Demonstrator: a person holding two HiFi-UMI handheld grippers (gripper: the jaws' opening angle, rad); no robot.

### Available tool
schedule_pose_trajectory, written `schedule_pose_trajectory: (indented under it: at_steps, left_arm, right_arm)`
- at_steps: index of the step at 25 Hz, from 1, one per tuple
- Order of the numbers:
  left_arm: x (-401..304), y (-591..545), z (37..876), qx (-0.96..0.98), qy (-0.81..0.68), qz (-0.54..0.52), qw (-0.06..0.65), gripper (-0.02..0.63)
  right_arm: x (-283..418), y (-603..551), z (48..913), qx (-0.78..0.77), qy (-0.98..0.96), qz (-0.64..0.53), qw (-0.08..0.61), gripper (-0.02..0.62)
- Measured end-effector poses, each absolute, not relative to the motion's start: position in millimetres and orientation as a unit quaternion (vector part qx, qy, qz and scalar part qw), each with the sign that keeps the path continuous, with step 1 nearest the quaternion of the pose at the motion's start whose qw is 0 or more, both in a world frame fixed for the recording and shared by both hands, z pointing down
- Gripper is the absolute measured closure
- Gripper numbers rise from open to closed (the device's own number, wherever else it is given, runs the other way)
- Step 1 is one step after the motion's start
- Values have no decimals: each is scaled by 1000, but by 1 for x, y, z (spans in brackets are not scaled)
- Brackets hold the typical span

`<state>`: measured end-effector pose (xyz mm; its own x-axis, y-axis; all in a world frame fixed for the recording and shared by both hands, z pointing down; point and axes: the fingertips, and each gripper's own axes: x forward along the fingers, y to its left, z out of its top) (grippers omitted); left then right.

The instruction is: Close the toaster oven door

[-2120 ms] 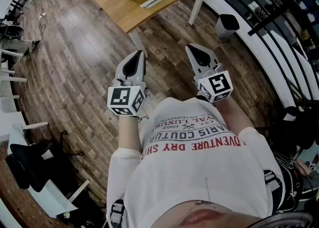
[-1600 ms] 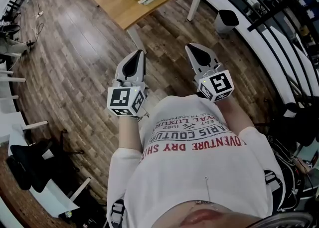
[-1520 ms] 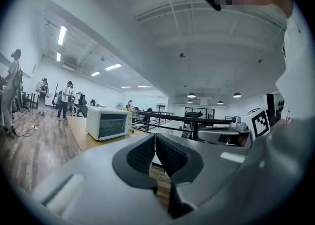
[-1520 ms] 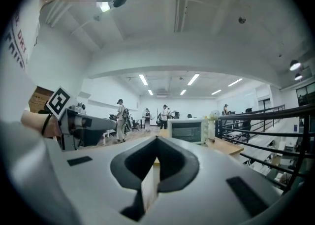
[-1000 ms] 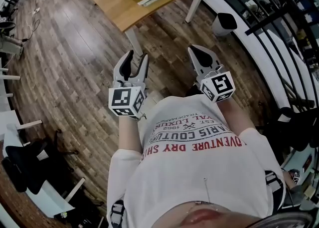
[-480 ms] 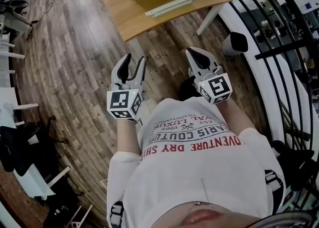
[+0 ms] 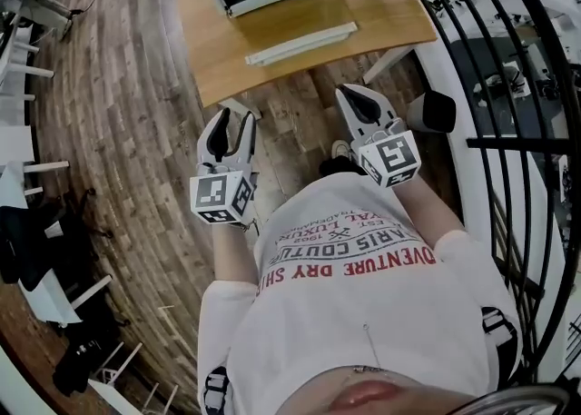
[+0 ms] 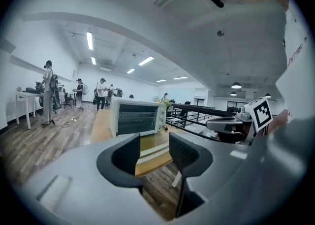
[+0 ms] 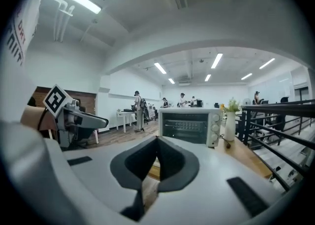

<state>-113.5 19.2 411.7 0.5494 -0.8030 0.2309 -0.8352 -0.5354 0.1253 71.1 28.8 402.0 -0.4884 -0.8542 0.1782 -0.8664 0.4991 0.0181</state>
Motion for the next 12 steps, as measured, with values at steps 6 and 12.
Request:
schedule_pose_trajectory:
  at_steps: [6,12]
  left_arm:
    - [-68,-19,418,843,-521,68,116,420]
    - [-44,-36,426,817,-556,72,131,420]
  right_arm:
    - [118,-26,416,447,-890,43,87,607]
    - [133,-62,421,404,-908,61,91,607]
